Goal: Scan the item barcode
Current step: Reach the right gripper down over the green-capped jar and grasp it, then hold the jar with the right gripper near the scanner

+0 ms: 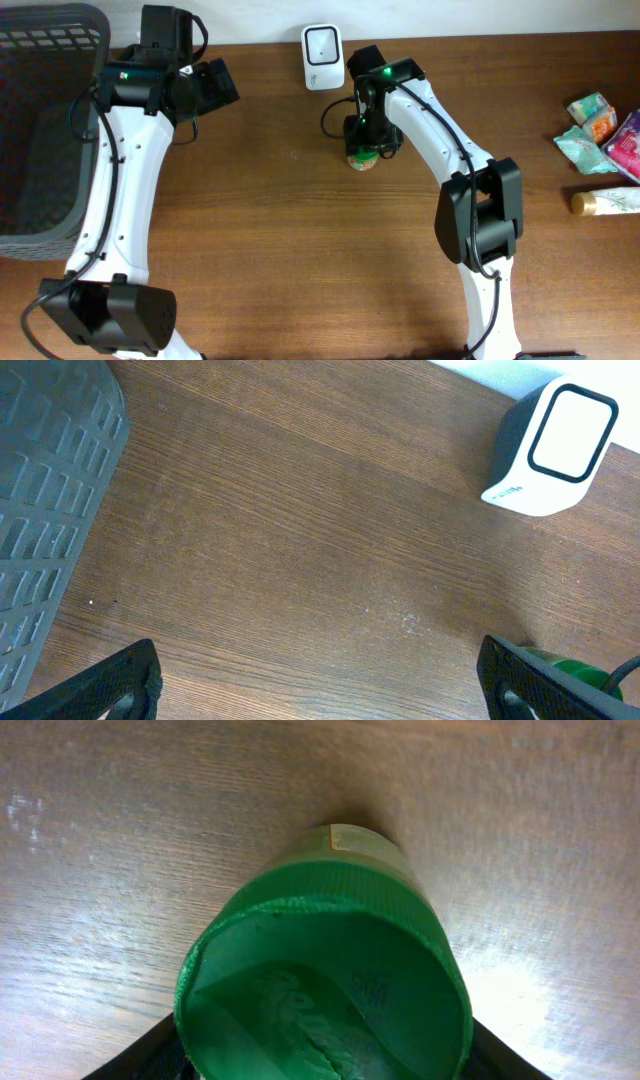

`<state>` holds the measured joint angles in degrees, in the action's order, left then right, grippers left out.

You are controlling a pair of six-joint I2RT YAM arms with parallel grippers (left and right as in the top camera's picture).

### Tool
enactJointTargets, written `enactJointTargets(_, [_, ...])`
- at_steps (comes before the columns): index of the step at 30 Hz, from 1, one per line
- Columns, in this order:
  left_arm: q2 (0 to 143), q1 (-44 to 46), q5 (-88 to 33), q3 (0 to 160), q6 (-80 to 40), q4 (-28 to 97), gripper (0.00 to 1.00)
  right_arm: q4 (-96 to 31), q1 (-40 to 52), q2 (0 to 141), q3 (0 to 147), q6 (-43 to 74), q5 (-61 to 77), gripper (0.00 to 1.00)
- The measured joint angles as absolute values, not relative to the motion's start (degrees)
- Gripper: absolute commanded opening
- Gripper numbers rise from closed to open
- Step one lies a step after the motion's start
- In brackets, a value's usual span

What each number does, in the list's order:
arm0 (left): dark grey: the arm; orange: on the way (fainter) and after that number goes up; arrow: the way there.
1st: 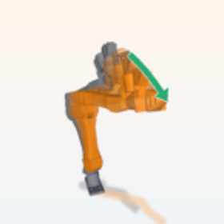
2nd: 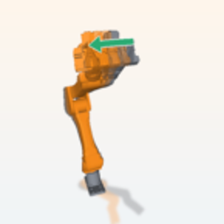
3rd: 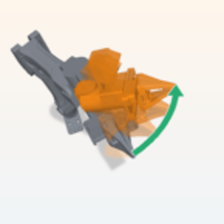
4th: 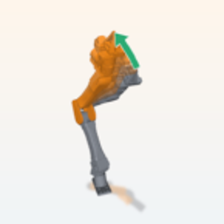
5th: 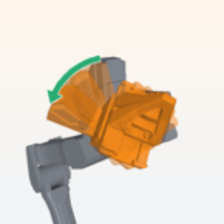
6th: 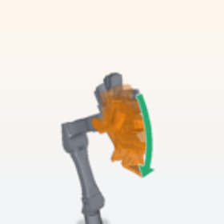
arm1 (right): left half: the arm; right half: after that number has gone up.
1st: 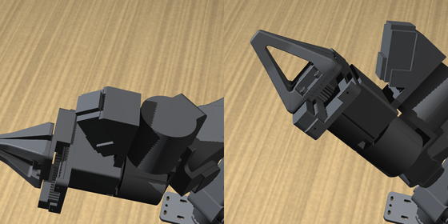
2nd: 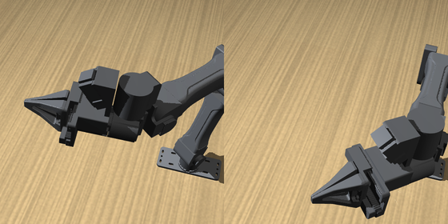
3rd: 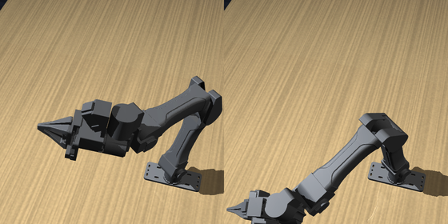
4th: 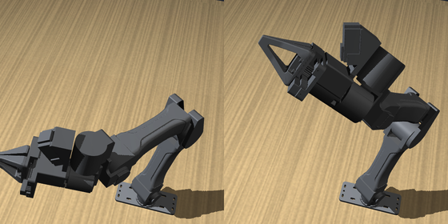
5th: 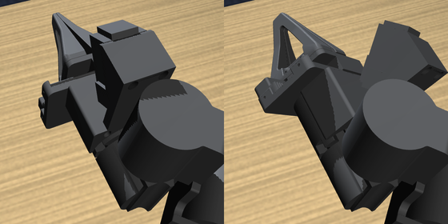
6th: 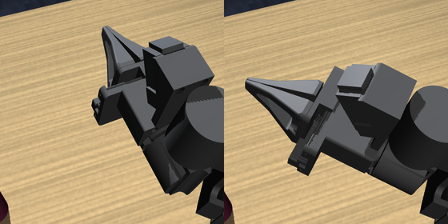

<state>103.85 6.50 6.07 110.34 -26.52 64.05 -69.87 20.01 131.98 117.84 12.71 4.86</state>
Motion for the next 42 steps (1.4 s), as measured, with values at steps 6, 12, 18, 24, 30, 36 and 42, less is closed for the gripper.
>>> enactJointTargets(6, [103.9, 6.5, 6.1, 110.3, -26.5, 64.1, 0.99, -69.7, 20.0, 132.0, 118.0, -9.5, 0.2, 0.99])
enactJointTargets(12, [103.9, 6.5, 6.1, 110.3, -26.5, 64.1, 0.99, -75.2, 19.9, 132.0, 125.4, -7.0, -6.3, 0.99])
enactJointTargets(18, [103.9, 6.5, 6.1, 110.3, -26.5, 64.0, 0.99, -71.8, 19.9, 131.8, 127.2, 19.2, 8.4, 0.99])
enactJointTargets(24, [103.9, 6.5, 6.1, 110.3, -26.5, 64.1, 0.99, -69.6, 19.9, 131.9, 121.1, 39.4, 1.4, 0.99])
enactJointTargets(30, [103.9, 6.5, 6.1, 110.3, -26.5, 64.1, 0.99, -66.2, 19.9, 131.9, 118.6, 42.6, -0.7, 0.71])
enactJointTargets(36, [103.9, 6.5, 6.1, 110.3, -26.5, 64.1, 0.99, -65.9, 19.9, 131.8, 118.2, 39.2, -1.2, 0.58])
enactJointTargets(42, [103.9, 6.5, 6.1, 110.3, -26.5, 64.1, 0.99, -69.1, 18.4, 131.9, 120.0, 15.3, -1.3, 0.79])
